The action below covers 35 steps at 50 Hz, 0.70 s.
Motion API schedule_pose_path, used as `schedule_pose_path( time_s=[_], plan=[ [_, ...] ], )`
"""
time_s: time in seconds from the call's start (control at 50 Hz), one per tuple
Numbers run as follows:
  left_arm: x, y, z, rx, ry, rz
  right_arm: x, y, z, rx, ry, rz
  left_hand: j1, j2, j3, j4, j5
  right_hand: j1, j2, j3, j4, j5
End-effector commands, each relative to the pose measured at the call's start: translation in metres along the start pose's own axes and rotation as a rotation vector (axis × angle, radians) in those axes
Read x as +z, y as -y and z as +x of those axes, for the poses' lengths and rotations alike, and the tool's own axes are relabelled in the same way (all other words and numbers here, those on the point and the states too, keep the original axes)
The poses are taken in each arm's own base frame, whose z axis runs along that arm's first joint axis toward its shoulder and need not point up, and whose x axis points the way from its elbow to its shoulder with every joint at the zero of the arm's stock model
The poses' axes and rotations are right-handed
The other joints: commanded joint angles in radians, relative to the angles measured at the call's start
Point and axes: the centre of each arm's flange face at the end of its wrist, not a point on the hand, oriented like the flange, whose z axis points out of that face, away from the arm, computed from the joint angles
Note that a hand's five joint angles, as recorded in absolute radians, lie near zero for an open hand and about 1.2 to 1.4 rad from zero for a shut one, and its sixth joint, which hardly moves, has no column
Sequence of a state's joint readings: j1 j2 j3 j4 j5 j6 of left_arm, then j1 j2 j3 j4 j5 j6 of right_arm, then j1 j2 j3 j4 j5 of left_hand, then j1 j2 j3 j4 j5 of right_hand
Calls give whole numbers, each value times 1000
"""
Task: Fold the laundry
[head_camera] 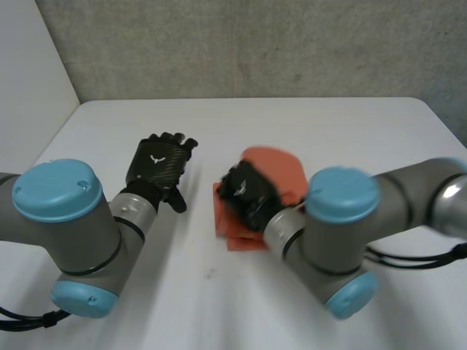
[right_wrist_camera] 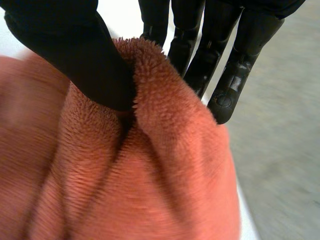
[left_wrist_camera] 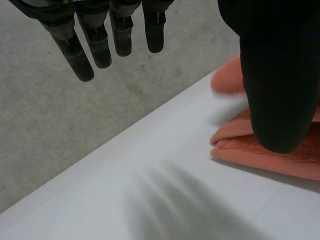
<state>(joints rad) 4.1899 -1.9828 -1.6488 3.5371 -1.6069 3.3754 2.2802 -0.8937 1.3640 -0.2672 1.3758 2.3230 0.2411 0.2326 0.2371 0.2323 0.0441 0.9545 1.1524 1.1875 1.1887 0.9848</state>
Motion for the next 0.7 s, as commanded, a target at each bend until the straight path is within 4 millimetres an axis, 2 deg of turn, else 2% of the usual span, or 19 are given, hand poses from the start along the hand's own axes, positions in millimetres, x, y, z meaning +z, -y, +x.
schedule_pose_path(
  time_s=[0.02, 0.06, 0.08, 0.1, 0.14, 0.16, 0.22, 0.24, 0.3, 0.32, 0.36, 0.38, 0.4, 0.42, 0.46, 0.48, 0.58, 0.7],
  plan=[
    [4, 6, -2, -12, 8, 21, 2, -5, -18, -5, 53, -41, -31, -22, -26, -22, -8, -198, -396, -431, -432, -403],
    [5, 12, -1, -11, 2, 43, 0, 3, -6, 10, 11, -35, -31, -22, -26, -22, -8, -589, -787, -822, -823, -794],
    [7, 16, 0, -13, 1, 56, -4, 14, 17, 44, -61, -27, -31, -22, -26, -22, -8, -780, -978, -1013, -1014, -985],
    [11, 24, -1, -14, 3, 82, -6, 17, 31, 73, -102, -26, -33, -25, -29, -25, -11, -780, -978, -1013, -1014, -985],
    [14, 28, -1, -16, 5, 96, -12, 18, 55, 149, -172, -26, -33, -25, -29, -25, -11, -780, -978, -1013, -1014, -985],
    [18, 42, 5, -35, -9, 142, -17, 15, 72, 248, -221, -28, -31, -22, -27, -22, -8, -780, -978, -1013, -1014, -985],
    [23, 54, 15, -70, -35, 182, -20, 9, 84, 362, -252, -32, -28, -19, -24, -19, -5, -780, -978, -1013, -1014, -985],
    [27, 57, 23, -96, -56, 191, -25, 1, 96, 532, -286, -28, -22, -13, -18, -13, 1, -780, -978, -1013, -1014, -985],
    [32, 60, 34, -137, -91, 183, -29, -6, 110, 681, -319, -14, -10, -1, -6, -1, 12, -780, -978, -1013, -1014, -985],
    [34, 59, 43, -166, -125, 165, -31, -16, 114, 763, -326, -21, -10, -1, -6, -1, 12, -780, -978, -1013, -1014, -985],
    [35, 56, 49, -181, -148, 148, -32, -21, 116, 800, -325, -24, -10, -1, -6, -1, 12, -780, -978, -1013, -1014, -985],
    [37, 53, 54, -195, -171, 133, -34, -31, 121, 870, -307, -38, -7, 1, -3, 2, 15, -780, -978, -1013, -1014, -985],
    [39, 43, 70, -240, -243, 76, -34, -33, 122, 884, -300, -43, -4, 4, 0, 5, 18, -780, -978, -1013, -1014, -985],
    [40, 38, 74, -251, -258, 53, -34, -34, 123, 894, -288, -44, -4, 4, 0, 5, 18, -780, -978, -1013, -1014, -985],
    [43, 29, 80, -261, -277, 16, -31, -46, 113, 924, -240, -85, -1, 7, 3, 8, 21, -780, -978, -1013, -1014, -985],
    [45, 18, 83, -262, -282, -22, -29, -51, 109, 933, -228, -103, 8, 16, 12, 16, 30, -780, -978, -1013, -1014, -985],
    [47, -11, 86, -254, -249, -107, -18, -75, 90, 967, -185, -201, 34, 43, 38, 43, 56, -780, -978, -1013, -1014, -985],
    [47, -37, 77, -211, -174, -187, -12, -87, 78, 990, -142, -287, 28, 37, 32, 37, 51, -780, -978, -1013, -1014, -985]
  ],
)
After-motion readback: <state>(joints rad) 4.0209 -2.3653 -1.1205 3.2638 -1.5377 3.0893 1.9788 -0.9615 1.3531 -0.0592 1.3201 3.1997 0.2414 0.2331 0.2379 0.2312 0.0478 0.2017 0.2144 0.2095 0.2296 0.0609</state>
